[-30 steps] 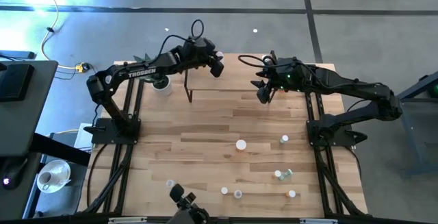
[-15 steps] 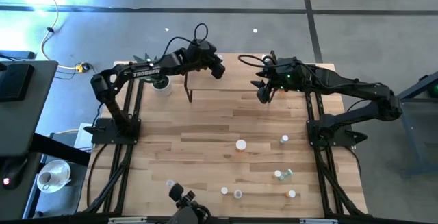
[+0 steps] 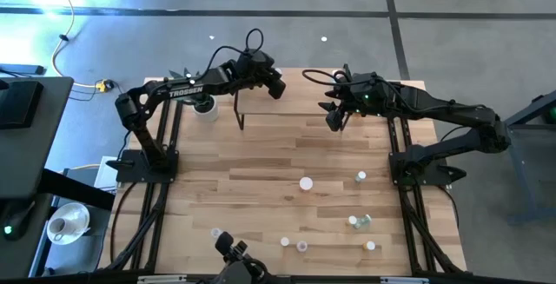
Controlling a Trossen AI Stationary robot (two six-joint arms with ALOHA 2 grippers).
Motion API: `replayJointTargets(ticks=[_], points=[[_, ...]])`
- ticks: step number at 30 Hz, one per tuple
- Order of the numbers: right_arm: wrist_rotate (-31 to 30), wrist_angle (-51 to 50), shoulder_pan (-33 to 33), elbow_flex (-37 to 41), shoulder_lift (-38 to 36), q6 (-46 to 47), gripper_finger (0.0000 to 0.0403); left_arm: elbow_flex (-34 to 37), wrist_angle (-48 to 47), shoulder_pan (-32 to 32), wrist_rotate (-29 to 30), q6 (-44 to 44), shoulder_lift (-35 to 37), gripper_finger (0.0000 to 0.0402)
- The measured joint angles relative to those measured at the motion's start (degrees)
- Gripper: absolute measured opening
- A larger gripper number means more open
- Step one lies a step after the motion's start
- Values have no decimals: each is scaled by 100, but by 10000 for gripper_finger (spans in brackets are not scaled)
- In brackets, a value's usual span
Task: Pick and place medicine bottles onto shelf by color
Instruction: Put the top transparent pill bottle on the shelf, then put the top small orange pill bottle on the shelf
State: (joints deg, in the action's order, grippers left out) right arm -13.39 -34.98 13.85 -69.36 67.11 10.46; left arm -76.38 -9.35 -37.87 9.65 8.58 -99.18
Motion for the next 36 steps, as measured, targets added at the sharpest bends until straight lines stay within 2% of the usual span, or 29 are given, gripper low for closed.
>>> replayJointTargets(ticks=[9, 24, 36], points=[[2, 0, 0, 0, 0, 0, 185, 0, 15, 0, 0, 25, -2, 158], [2, -2, -2, 0, 0, 0, 185, 4, 236, 0, 2, -61, 6, 185], [10, -293, -2, 0, 0, 27, 185, 7, -112, -15, -1, -153, 702, 186]])
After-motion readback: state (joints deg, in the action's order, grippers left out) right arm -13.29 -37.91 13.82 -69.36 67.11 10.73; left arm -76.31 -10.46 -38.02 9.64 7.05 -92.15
